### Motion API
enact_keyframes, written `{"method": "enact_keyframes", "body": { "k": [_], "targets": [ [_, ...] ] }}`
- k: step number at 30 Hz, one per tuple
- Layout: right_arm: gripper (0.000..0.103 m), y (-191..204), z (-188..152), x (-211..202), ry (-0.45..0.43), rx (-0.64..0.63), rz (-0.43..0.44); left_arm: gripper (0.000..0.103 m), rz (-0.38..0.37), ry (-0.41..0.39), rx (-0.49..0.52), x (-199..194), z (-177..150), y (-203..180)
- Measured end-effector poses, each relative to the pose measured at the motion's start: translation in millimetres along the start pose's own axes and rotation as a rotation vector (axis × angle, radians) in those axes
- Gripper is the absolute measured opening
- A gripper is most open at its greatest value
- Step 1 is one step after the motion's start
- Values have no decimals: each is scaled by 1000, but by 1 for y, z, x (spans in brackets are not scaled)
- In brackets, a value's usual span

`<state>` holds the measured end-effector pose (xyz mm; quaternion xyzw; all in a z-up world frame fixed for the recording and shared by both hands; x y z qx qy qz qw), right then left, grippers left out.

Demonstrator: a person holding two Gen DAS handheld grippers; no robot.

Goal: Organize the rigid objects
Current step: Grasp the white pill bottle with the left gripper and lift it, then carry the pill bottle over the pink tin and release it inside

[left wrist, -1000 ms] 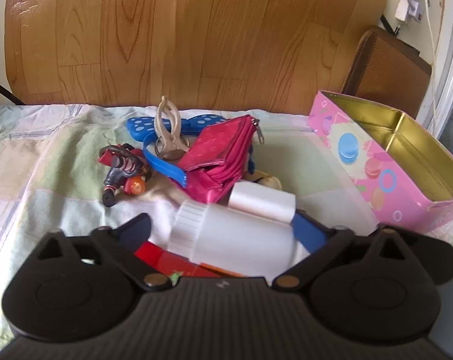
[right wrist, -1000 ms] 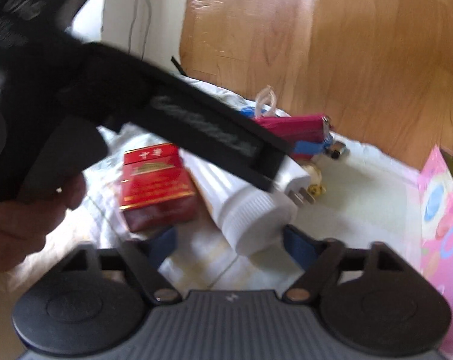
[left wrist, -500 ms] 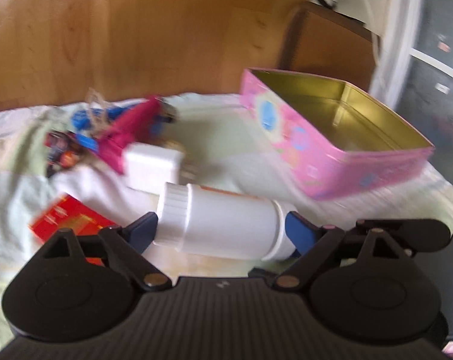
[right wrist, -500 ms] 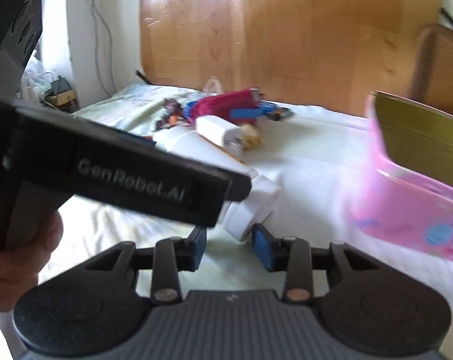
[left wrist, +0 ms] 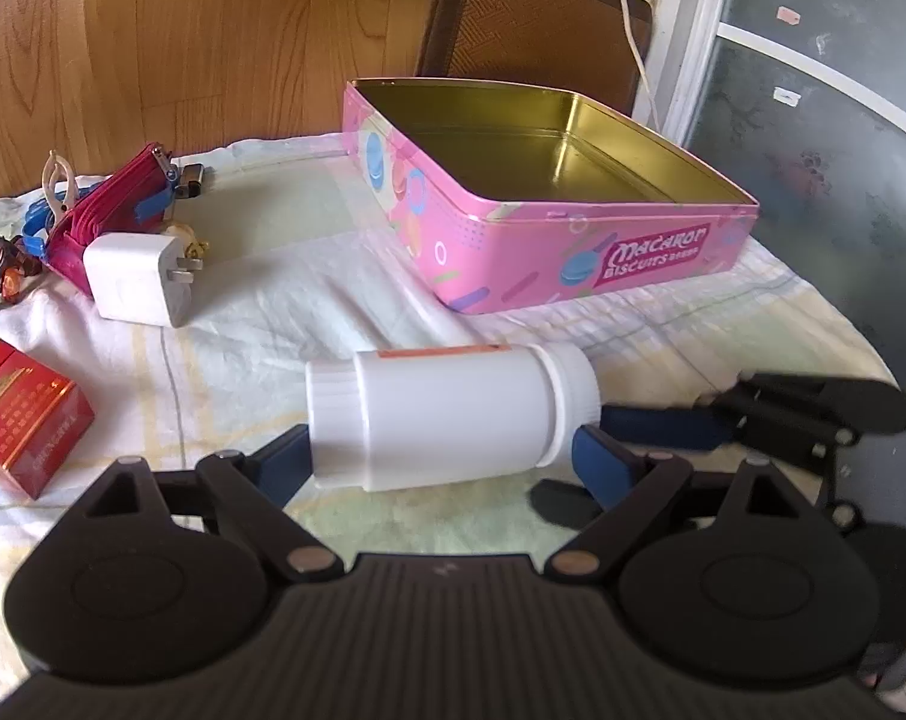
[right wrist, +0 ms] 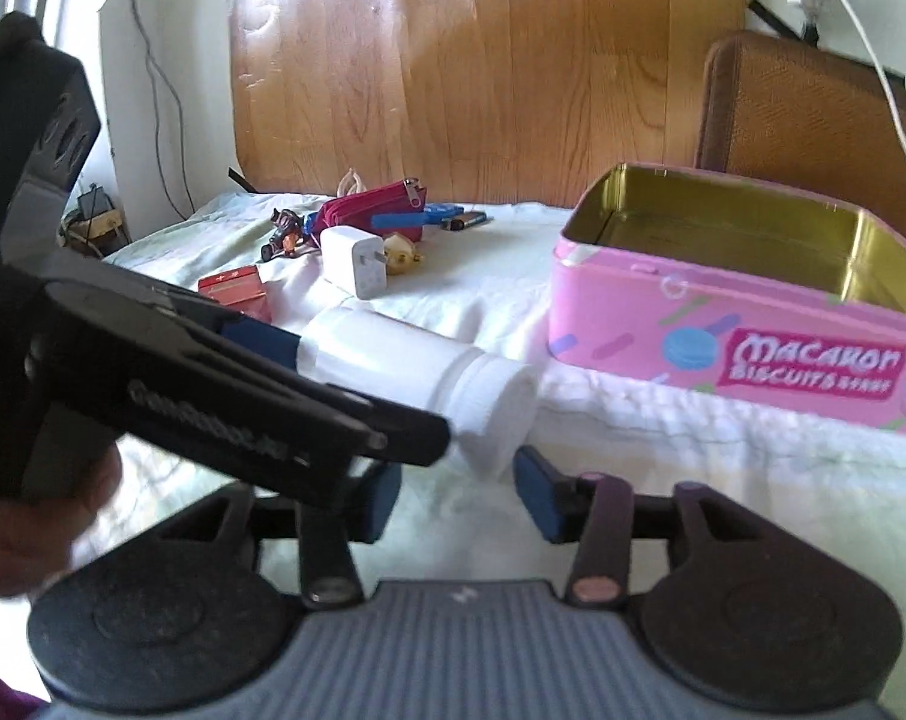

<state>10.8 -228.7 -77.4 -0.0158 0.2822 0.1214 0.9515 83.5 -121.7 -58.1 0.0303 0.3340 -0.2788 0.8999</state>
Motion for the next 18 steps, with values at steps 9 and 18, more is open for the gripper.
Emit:
{"method": "enact_keyframes", "body": {
  "k": [9,18],
  "targets": [
    [71,-13,7,-23,-66,-211,56,93,-55,-32,-107,-36,6,32],
    [71,-6,8,1,-28,-292,168,93,-88,-18,-95,-27,9,28]
  ]
}}
Point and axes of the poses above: each gripper's, at about its wrist camera, not at the fingertips, and x roughly the way its jaws point, y to its left, z to its top, the point moved 7 cm from there along x, roughly the way its jaws point, and after that the axes turned 2 degrees about -y, right-handed, at the moved point
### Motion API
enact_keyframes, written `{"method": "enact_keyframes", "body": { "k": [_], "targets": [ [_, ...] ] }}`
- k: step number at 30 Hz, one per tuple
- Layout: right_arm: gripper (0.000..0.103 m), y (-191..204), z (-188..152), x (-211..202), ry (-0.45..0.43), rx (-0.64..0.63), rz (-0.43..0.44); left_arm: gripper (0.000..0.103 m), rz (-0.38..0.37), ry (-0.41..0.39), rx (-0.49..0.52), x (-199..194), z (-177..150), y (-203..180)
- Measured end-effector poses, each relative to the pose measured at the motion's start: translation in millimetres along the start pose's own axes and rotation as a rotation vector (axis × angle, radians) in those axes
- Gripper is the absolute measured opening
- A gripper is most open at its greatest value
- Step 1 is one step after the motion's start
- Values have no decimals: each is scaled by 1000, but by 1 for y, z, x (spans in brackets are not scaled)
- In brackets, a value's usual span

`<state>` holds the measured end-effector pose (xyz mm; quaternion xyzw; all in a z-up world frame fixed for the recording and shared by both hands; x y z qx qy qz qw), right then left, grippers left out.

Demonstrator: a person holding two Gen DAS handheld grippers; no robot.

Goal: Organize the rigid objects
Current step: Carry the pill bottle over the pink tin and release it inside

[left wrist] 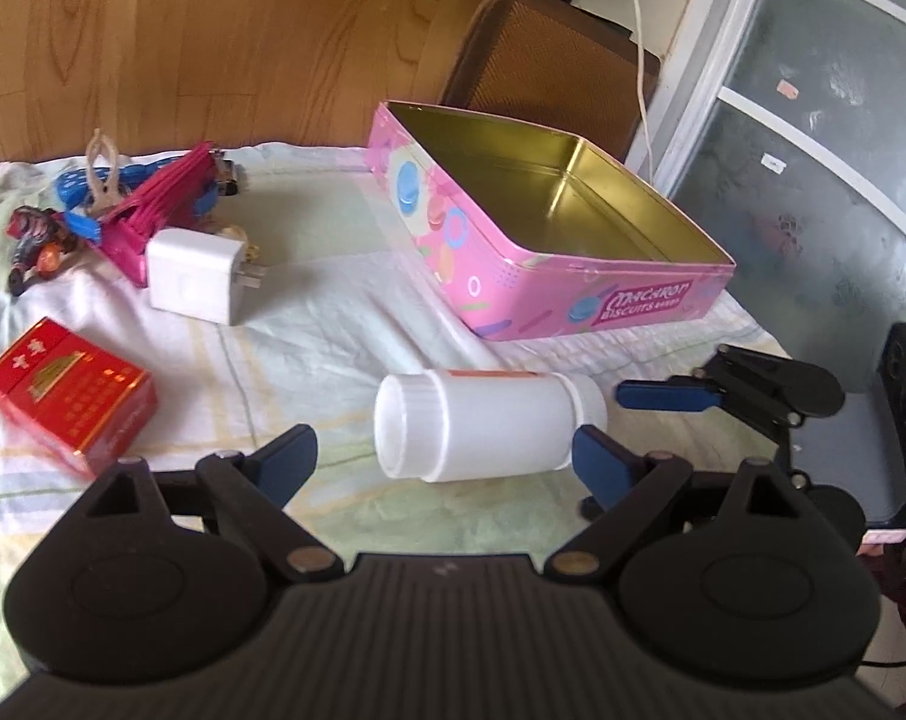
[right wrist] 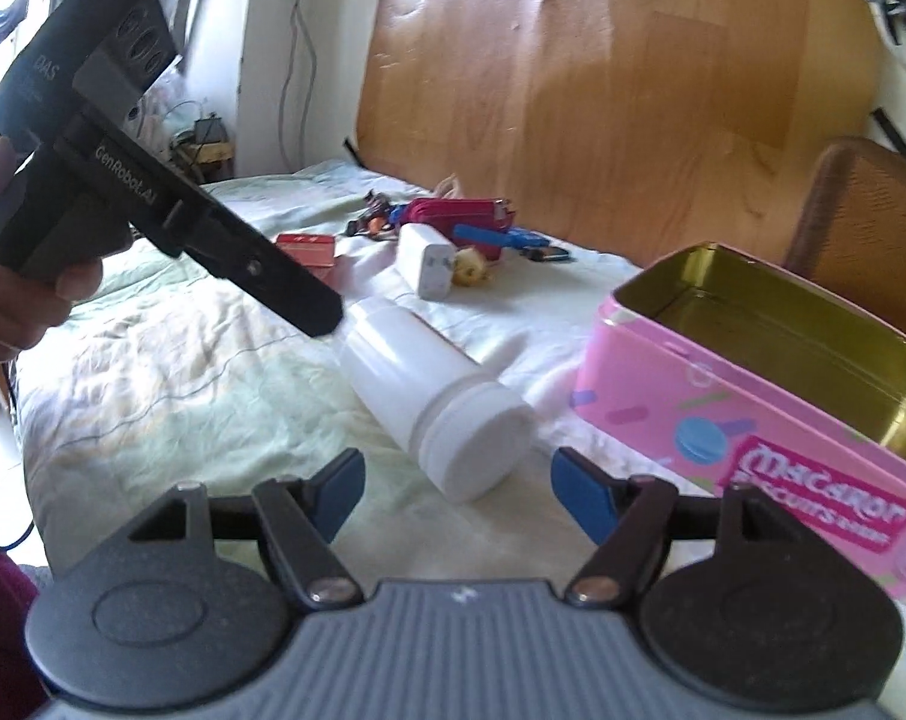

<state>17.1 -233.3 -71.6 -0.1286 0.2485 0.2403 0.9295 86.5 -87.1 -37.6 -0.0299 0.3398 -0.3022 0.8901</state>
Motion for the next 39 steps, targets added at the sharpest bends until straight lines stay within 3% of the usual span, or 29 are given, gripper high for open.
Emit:
{"method": "enact_keyframes", "body": {
  "k": [4,7,10,13,23,29,33,36,39],
  "targets": [
    [71,2,3,17,18,-10,22,92,-10,30,4,20,1,-2],
    [71,1,3,32,40,-15,26,83,-38,79,-2,37,-3,-5],
    [60,-5,2,44,48,11,8,82,12,82,34,41,-3,-10],
    [48,-19,4,42,28,97,0,82,8,43,54,30,8,-16],
    [49,-66,38,0,-143,174,-116,82,22,-110,221,24,76,-61],
    [49,-113,46,-11,-174,210,-236,82,1,-162,279,57,108,-88],
    [50,-152,36,-2,-154,257,-326,83,-20,-150,290,94,121,-103],
    [64,-174,27,2,-133,309,-403,84,-13,-109,285,123,122,-109],
    [67,-180,18,0,-126,347,-409,84,26,-85,285,136,117,-109]
  ]
}}
Point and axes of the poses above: each gripper's, at about its wrist camera, not at the fingertips, and x roughly the way its jaws point, y to its left, z to its top, the point moved 7 cm from there along x, roughly the way its jaws point, and after that the axes turned 2 degrees about -y, right-handed, at the moved point
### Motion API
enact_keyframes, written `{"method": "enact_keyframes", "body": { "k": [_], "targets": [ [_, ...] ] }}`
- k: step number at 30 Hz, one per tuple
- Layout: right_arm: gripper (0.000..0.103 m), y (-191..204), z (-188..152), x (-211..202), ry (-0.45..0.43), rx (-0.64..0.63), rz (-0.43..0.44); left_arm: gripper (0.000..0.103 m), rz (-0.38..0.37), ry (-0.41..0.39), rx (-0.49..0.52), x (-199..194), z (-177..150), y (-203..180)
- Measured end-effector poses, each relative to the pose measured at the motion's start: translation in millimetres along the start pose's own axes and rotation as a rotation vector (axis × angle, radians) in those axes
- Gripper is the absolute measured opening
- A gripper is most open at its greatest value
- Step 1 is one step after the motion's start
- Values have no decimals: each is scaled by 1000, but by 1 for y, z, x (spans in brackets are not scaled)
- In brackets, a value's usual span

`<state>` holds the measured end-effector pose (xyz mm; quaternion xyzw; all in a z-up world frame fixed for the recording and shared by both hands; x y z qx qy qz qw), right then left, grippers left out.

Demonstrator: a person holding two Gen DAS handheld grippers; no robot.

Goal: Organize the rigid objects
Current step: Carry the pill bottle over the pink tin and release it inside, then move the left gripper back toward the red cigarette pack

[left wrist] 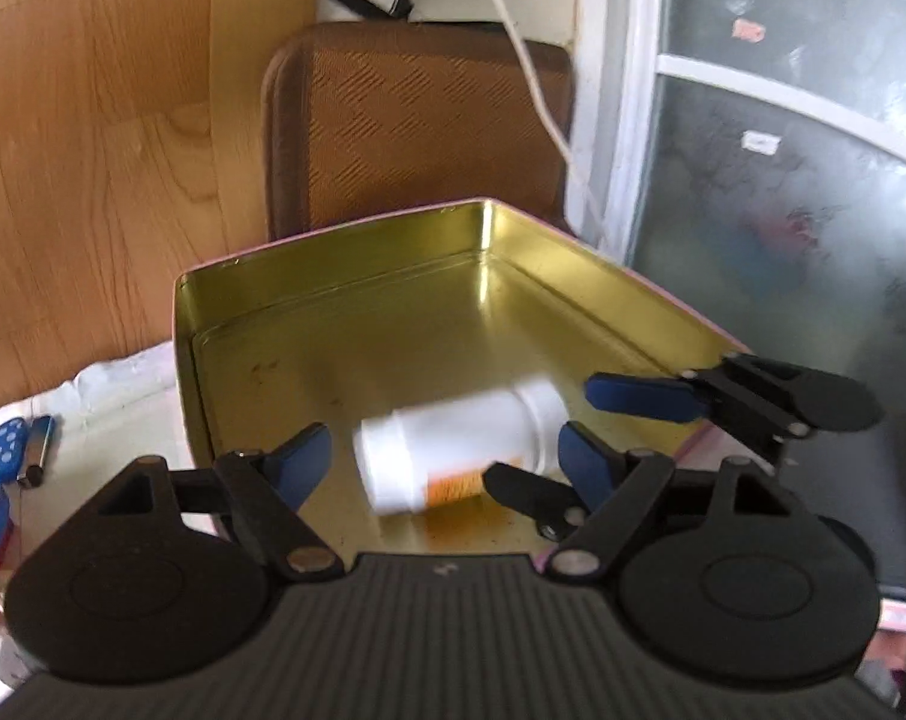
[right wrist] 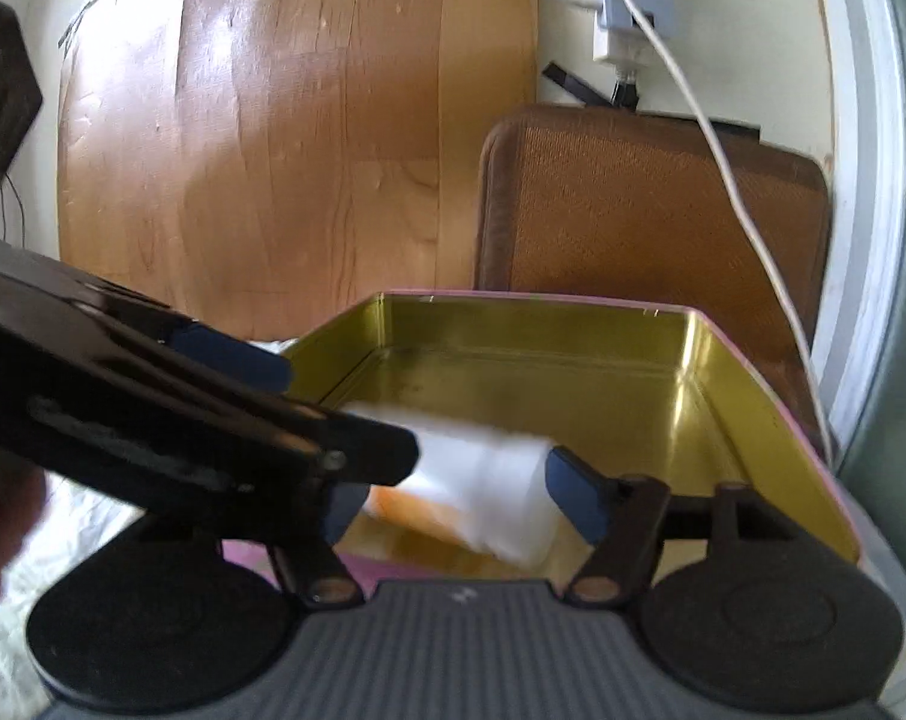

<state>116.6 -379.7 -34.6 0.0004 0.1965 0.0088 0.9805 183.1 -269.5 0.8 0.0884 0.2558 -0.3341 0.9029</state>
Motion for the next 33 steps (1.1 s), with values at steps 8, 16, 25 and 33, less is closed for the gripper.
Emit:
{"method": "enact_keyframes", "body": {
  "k": [8,16,25,33],
  "targets": [
    [68,31,-6,-31,-55,-32,39,86,-5,-68,-45,-47,-12,7],
    [69,99,-27,-59,-57,-66,161,88,10,-125,-101,-112,-51,30],
    [69,182,-55,-54,43,-106,303,90,130,-147,-136,-177,-114,77],
    [73,234,-63,-49,80,-167,359,92,260,-173,-252,-227,-161,135]
  ]
}}
Point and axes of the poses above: each gripper's, at about its wrist camera, not at the fingertips, and x roughly the way its jaws point, y to its left, z to its top, the point moved 7 cm from there along x, roughly the way its jaws point, and after that the axes turned 2 degrees about -y, right-handed, at the moved point
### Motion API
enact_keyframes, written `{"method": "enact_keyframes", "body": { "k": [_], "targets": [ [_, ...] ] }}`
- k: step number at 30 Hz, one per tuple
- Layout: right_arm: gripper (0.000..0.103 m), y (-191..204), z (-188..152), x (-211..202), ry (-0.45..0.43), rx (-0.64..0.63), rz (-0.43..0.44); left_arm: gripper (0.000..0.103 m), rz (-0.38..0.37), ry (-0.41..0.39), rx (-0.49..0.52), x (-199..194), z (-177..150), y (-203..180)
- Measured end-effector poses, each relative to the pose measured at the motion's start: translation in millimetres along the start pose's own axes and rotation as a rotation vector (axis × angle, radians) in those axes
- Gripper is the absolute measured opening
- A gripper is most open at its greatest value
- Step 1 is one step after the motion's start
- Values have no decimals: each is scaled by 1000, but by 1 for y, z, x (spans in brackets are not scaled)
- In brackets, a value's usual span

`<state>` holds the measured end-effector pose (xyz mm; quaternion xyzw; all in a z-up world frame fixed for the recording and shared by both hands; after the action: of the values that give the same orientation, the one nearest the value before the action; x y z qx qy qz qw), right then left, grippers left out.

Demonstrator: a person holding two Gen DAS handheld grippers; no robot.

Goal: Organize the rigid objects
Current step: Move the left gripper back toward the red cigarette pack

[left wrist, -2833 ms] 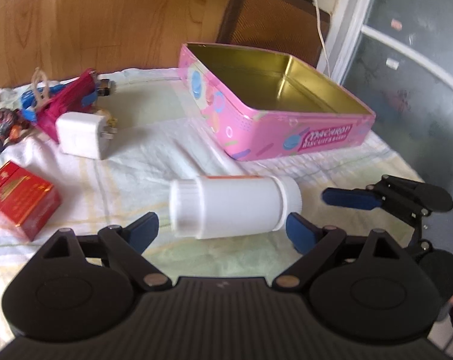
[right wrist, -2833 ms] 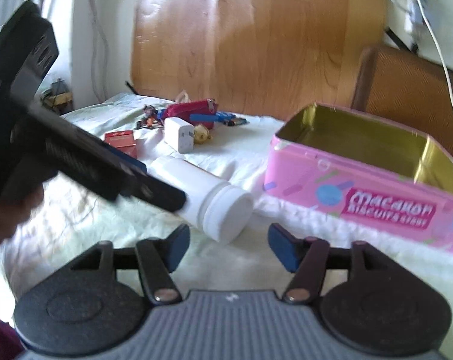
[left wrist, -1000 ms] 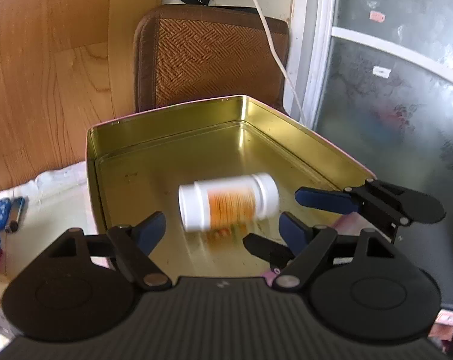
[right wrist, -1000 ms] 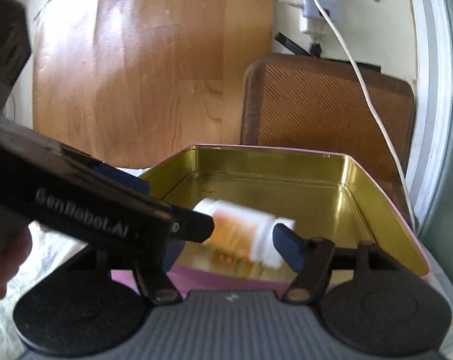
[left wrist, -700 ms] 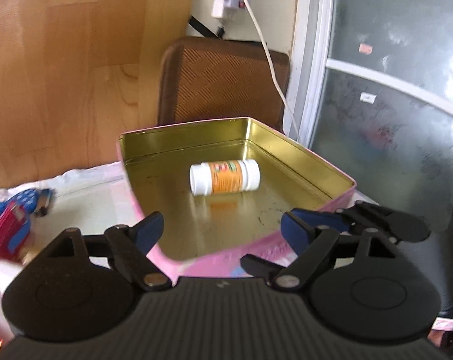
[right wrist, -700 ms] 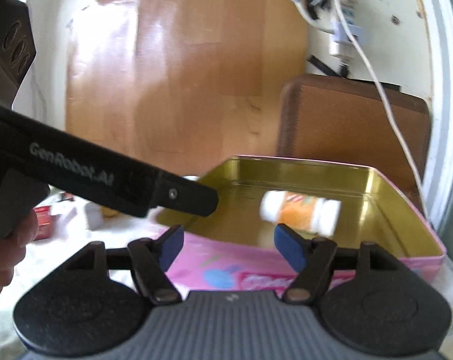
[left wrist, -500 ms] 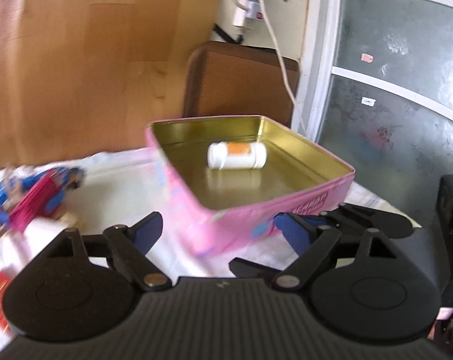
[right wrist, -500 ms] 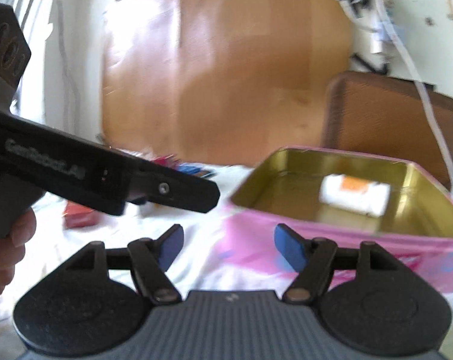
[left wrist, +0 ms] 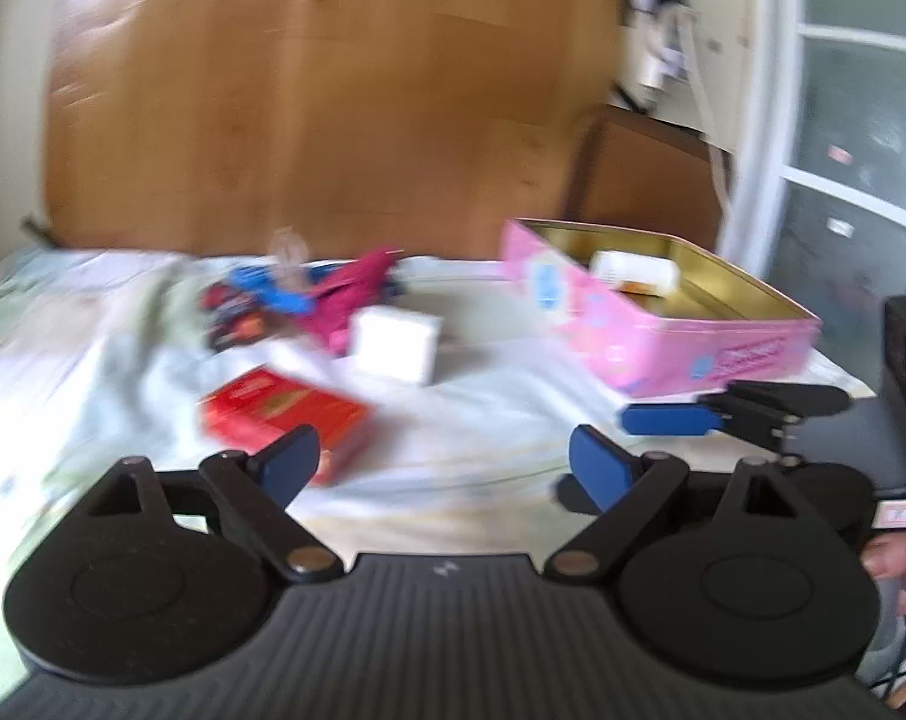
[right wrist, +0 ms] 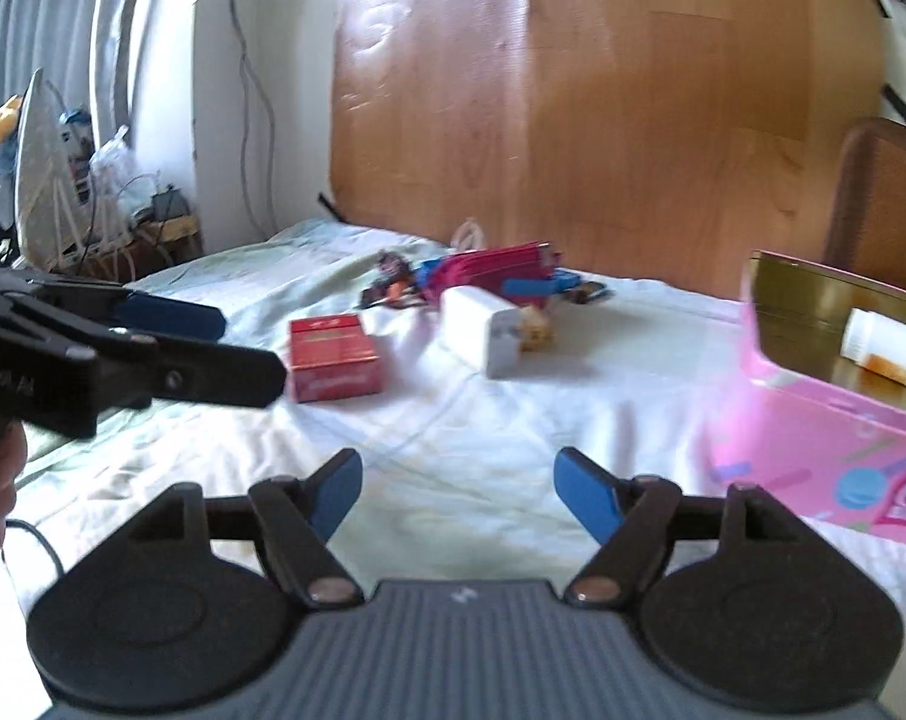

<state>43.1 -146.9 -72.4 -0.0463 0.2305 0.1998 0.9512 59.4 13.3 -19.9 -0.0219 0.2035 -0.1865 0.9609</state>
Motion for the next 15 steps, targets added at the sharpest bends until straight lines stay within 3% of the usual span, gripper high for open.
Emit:
{"method": "enact_keyframes", "body": {
  "k": [7,15],
  "targets": [
    [73,25,3,15,30,-45,17,92,113,2,-103,-9,-13,58],
    [75,43,6,29,55,-75,34,92,159,-26,-101,-7,-17,73]
  ]
}}
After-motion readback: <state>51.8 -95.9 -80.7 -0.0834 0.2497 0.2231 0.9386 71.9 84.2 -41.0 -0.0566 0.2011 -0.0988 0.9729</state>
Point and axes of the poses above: each gripper's, at about its wrist camera, not at the fingertips, and x roughly the way its jaws point, y to its left, z to its top, the point moved 7 cm from there along x, roughly the way its jaws point, and after that the axes turned 2 degrees about -y, right-handed, at the moved point
